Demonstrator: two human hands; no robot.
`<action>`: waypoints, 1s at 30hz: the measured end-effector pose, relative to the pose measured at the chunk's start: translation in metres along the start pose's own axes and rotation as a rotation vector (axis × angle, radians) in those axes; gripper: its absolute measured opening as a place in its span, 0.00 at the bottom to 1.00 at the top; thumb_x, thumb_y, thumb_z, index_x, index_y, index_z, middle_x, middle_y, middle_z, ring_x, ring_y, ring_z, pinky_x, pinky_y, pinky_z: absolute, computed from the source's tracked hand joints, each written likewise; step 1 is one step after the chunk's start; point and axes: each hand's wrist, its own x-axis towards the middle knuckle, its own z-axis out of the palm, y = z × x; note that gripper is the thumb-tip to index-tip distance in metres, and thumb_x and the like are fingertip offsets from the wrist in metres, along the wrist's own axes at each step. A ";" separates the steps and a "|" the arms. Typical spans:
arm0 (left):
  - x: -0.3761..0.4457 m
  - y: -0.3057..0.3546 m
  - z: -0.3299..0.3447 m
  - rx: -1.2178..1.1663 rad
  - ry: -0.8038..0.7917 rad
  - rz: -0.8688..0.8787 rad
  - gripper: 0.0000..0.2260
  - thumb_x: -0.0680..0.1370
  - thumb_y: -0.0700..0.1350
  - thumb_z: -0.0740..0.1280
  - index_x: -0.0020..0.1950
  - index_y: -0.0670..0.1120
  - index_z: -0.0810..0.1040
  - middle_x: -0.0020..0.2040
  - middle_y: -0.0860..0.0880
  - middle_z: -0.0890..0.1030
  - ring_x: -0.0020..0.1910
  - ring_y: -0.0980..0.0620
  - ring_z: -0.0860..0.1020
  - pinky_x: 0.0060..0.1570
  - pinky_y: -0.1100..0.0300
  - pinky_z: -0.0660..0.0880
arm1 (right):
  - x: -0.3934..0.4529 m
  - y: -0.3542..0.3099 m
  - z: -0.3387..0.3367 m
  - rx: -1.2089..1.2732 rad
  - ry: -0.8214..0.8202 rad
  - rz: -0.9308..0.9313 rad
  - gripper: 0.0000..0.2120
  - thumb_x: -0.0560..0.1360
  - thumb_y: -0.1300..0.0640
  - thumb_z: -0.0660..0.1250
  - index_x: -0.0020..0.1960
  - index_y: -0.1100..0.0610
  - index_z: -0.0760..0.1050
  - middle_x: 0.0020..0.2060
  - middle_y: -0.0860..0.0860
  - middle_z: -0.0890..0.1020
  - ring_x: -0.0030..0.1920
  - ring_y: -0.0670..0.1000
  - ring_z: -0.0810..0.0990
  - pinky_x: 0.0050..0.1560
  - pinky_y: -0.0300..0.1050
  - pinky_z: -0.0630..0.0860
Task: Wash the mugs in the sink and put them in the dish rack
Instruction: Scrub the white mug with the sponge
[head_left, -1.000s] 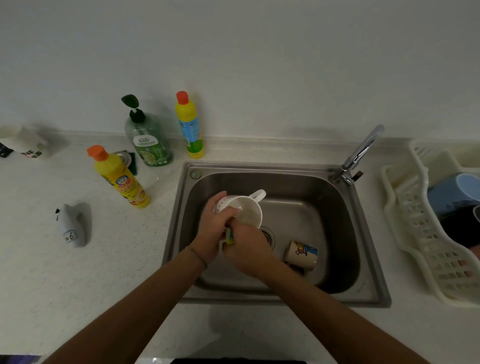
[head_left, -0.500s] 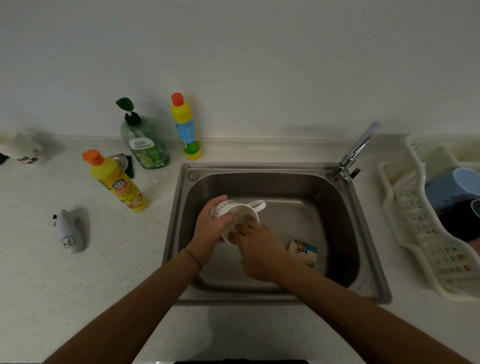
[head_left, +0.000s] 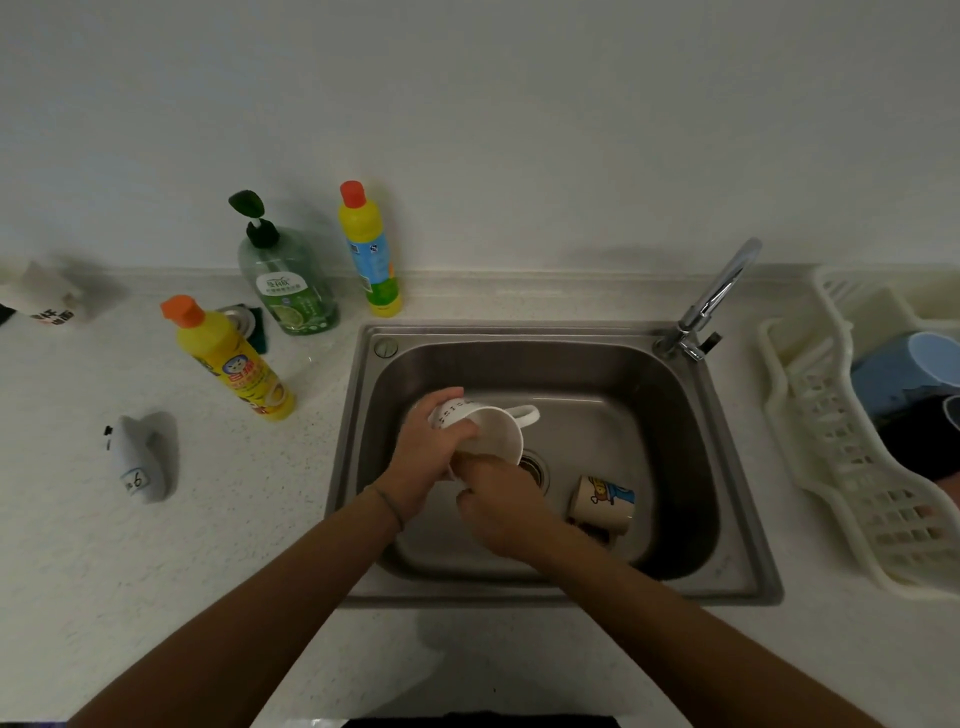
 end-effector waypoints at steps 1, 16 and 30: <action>0.000 0.000 -0.005 0.010 -0.012 -0.011 0.19 0.77 0.39 0.73 0.67 0.53 0.78 0.63 0.48 0.76 0.59 0.47 0.77 0.50 0.52 0.82 | -0.003 0.007 -0.001 -0.133 -0.016 -0.034 0.24 0.77 0.59 0.60 0.73 0.51 0.68 0.66 0.54 0.78 0.61 0.56 0.78 0.57 0.58 0.79; -0.001 -0.001 0.005 -0.082 0.045 -0.141 0.17 0.78 0.40 0.70 0.66 0.52 0.79 0.65 0.43 0.76 0.57 0.44 0.78 0.34 0.58 0.79 | -0.001 0.001 0.008 -0.138 0.049 0.000 0.21 0.75 0.57 0.66 0.68 0.51 0.74 0.60 0.51 0.81 0.60 0.54 0.79 0.55 0.56 0.81; -0.012 -0.002 0.019 -0.373 0.129 -0.112 0.26 0.78 0.46 0.72 0.75 0.53 0.70 0.69 0.45 0.75 0.64 0.44 0.78 0.52 0.53 0.79 | 0.007 -0.026 -0.010 0.129 0.246 0.184 0.12 0.80 0.60 0.61 0.58 0.55 0.80 0.46 0.53 0.85 0.45 0.53 0.83 0.48 0.51 0.81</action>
